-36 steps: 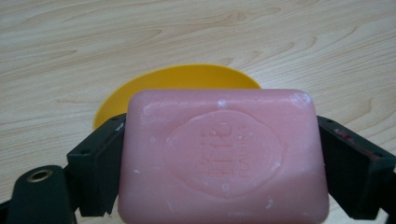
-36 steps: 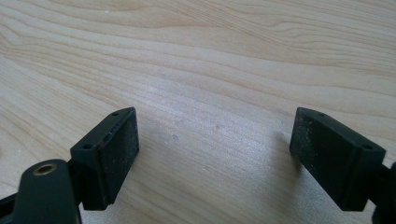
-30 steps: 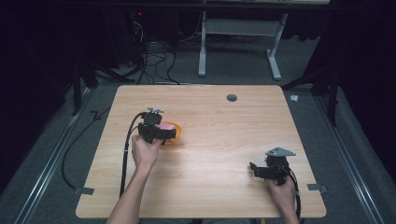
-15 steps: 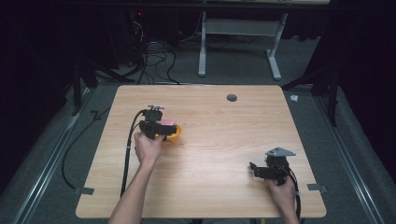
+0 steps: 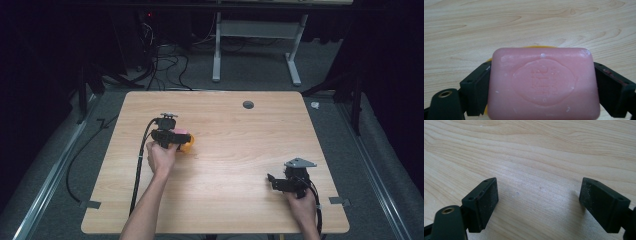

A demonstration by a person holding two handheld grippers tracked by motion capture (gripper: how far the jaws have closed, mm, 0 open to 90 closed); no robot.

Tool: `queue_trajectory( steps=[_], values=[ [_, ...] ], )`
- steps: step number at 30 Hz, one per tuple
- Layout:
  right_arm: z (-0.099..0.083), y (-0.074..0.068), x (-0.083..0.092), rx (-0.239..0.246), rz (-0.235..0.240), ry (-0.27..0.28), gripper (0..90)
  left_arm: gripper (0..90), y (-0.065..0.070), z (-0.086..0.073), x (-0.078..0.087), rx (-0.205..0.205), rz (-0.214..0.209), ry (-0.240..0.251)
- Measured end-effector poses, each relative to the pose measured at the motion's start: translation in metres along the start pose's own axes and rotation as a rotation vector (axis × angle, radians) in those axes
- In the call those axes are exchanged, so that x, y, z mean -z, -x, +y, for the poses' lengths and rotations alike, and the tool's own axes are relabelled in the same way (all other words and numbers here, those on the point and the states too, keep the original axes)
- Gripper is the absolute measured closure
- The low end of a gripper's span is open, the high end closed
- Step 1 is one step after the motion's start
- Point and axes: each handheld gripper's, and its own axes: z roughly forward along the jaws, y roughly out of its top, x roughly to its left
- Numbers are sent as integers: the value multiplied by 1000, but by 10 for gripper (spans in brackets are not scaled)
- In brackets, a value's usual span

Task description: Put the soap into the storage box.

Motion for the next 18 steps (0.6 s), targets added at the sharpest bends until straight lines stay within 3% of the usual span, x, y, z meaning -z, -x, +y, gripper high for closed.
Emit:
queue_trajectory(
  steps=[18],
  values=[
    [0, 0, 0, 4, 0, -1, 163, 134, 2, -1, -13, 2, 9, -27]
  ],
)
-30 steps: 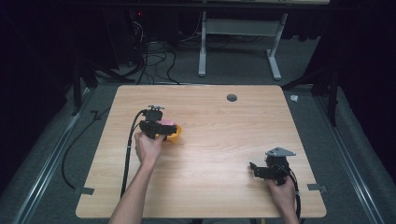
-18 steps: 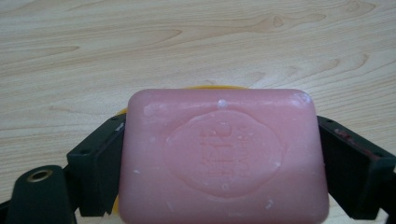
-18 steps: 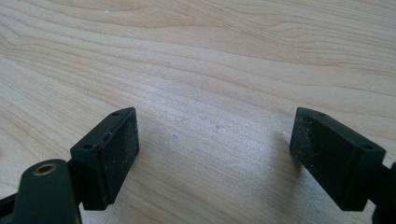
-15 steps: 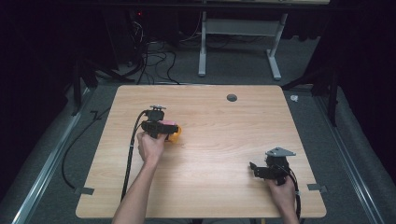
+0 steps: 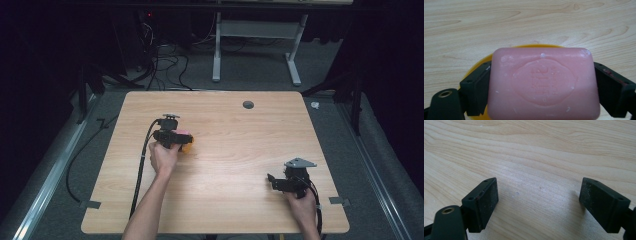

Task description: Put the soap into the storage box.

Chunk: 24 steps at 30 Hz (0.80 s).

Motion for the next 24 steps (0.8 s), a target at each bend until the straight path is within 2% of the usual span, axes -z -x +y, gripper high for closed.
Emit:
queue_trajectory(
  steps=[24],
  values=[
    [0, 0, 0, 0, 0, 0, 163, 134, 0, -1, -9, 16, 18, -11]
  ],
)
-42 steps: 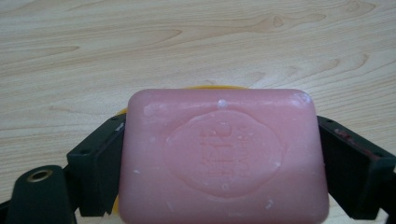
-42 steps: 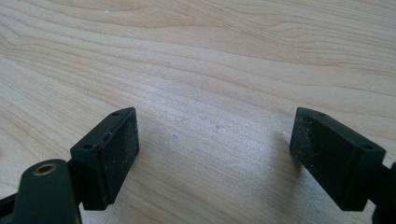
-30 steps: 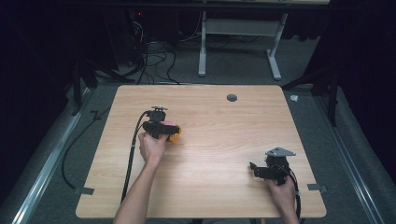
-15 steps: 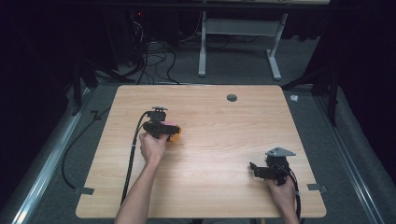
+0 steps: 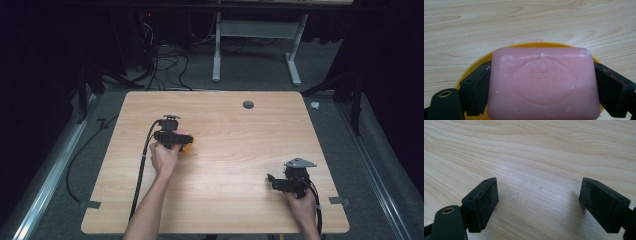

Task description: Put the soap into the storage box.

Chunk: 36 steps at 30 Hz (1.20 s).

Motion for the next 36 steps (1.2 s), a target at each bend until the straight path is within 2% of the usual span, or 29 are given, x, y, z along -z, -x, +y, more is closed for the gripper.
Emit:
queue_trajectory(
  steps=[26, 29, 36],
  values=[
    [0, 0, 0, 0, 0, 1, 163, 132, 2, -2, -9, 0, 19, -32],
    [0, 0, 0, 0, 0, 1, 163, 132, 2, -3, -11, 0, 43, -43],
    [0, 0, 0, 6, 0, 2, 163, 129, 2, -3, -11, -1, 44, -39]
  ],
)
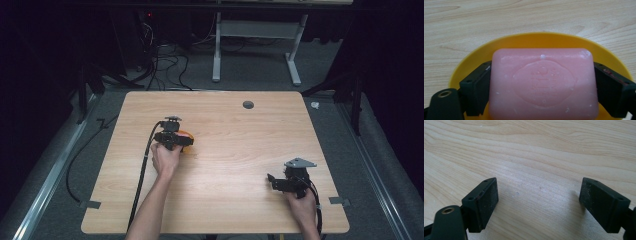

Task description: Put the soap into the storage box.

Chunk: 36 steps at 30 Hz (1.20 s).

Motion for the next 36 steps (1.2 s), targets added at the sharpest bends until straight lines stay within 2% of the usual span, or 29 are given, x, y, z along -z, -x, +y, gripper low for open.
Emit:
queue_trajectory(
  steps=[5, 20, 36],
  values=[
    [0, 0, 0, -6, 0, -1, 164, 122, -1, 1, 3, 10, -10, 23],
    [0, 0, 0, -6, 0, -1, 164, 117, -2, 2, 13, 5, -18, 59],
    [0, 0, 0, -6, 0, -1, 163, 126, -4, 2, 35, 1, -50, 110]
  ],
)
